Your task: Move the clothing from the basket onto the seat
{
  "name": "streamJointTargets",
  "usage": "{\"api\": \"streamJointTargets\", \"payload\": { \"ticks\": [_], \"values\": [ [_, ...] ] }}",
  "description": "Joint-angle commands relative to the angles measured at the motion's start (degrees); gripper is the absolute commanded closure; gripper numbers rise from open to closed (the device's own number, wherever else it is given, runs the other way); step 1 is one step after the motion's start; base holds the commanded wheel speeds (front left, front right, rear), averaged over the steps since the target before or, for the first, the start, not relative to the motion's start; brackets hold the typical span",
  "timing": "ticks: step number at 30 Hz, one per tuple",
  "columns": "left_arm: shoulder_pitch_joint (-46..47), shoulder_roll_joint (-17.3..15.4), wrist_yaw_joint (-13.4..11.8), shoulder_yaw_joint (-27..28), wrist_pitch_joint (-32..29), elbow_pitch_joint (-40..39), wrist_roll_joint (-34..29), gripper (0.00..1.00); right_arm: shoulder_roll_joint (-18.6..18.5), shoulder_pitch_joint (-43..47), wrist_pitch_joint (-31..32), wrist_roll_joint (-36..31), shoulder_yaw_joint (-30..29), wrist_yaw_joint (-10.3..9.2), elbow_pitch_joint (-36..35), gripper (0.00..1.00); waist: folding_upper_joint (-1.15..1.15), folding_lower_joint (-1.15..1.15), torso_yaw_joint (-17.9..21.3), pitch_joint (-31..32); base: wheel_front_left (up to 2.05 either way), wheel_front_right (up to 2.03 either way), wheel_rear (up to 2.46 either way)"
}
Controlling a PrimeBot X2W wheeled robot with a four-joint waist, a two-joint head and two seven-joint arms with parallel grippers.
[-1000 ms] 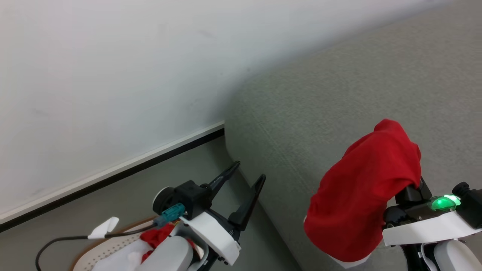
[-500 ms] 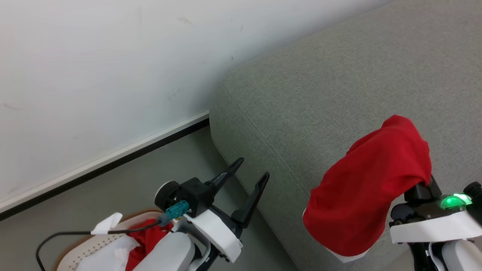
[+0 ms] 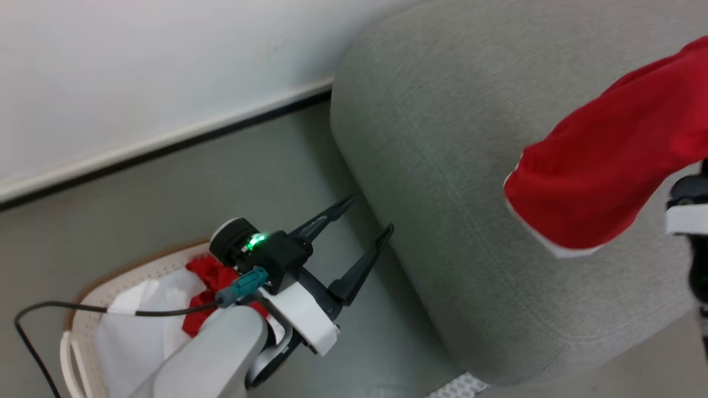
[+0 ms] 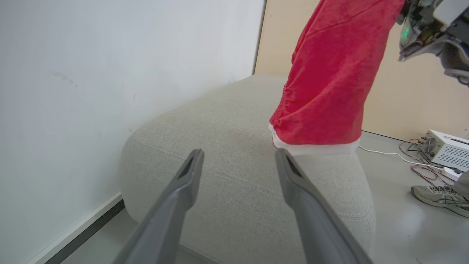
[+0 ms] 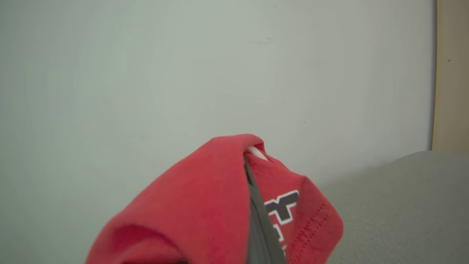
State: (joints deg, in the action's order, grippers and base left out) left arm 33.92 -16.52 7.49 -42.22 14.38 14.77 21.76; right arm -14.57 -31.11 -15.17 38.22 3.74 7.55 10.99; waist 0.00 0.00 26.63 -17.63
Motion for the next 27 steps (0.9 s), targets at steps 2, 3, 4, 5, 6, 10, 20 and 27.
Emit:
{"api": "streamJointTargets", "payload": {
  "ticks": [2,3,4,5,6,10,20,27],
  "values": [
    [2.2,-1.8,-0.1,-1.4,-0.3,-1.5,-0.8,0.00,-1.6,-3.6,0.0,1.1,-2.7,-0.13,2.2,1.00,0.00,0.00,-3.9,-6.9,0.00,0.00,0.00],
    [2.8,-2.3,-0.1,-1.8,-0.5,-1.9,-0.9,0.00,-1.9,-5.0,0.0,1.7,-3.5,-0.12,3.2,1.00,0.00,0.00,-4.4,-8.0,0.00,0.00,0.00],
    [3.4,-2.6,-0.1,-2.3,-0.6,-2.4,-0.9,0.00,-2.3,-6.3,0.0,2.5,-4.2,-0.12,4.2,1.00,0.00,0.00,-4.8,-9.2,0.00,0.00,0.00],
    [4.1,-3.0,-0.1,-2.7,-0.7,-2.8,-0.9,0.00,-3.0,-7.6,0.0,3.1,-4.7,-0.12,5.8,1.00,0.00,0.00,-5.3,-10.2,0.00,0.00,0.00],
    [4.8,-3.3,-0.1,-3.1,-0.9,-3.4,-0.9,0.00,-3.9,-9.0,0.0,3.8,-5.1,-0.12,7.2,1.00,0.00,0.00,-5.8,-11.5,0.00,0.00,0.00],
    [7.2,-4.4,-0.1,-4.2,-1.5,-4.7,-1.0,0.00,-6.3,-15.6,0.3,8.8,-5.5,-0.12,13.0,1.00,0.00,0.00,-7.6,-16.0,0.00,0.00,0.00],
    [11.2,-4.6,-0.1,-5.3,-1.0,-6.0,-1.1,0.00,-14.8,-30.3,0.5,11.6,-4.7,-0.12,24.5,1.00,0.00,0.00,-12.8,-23.7,0.00,0.00,0.00],
    [11.9,-4.8,-0.2,-5.2,-0.3,-6.1,-1.3,0.00,-17.4,-33.3,0.0,9.0,-5.0,-0.12,30.2,1.00,0.00,0.00,-15.4,-26.0,0.00,0.00,0.00]
  ]
}}
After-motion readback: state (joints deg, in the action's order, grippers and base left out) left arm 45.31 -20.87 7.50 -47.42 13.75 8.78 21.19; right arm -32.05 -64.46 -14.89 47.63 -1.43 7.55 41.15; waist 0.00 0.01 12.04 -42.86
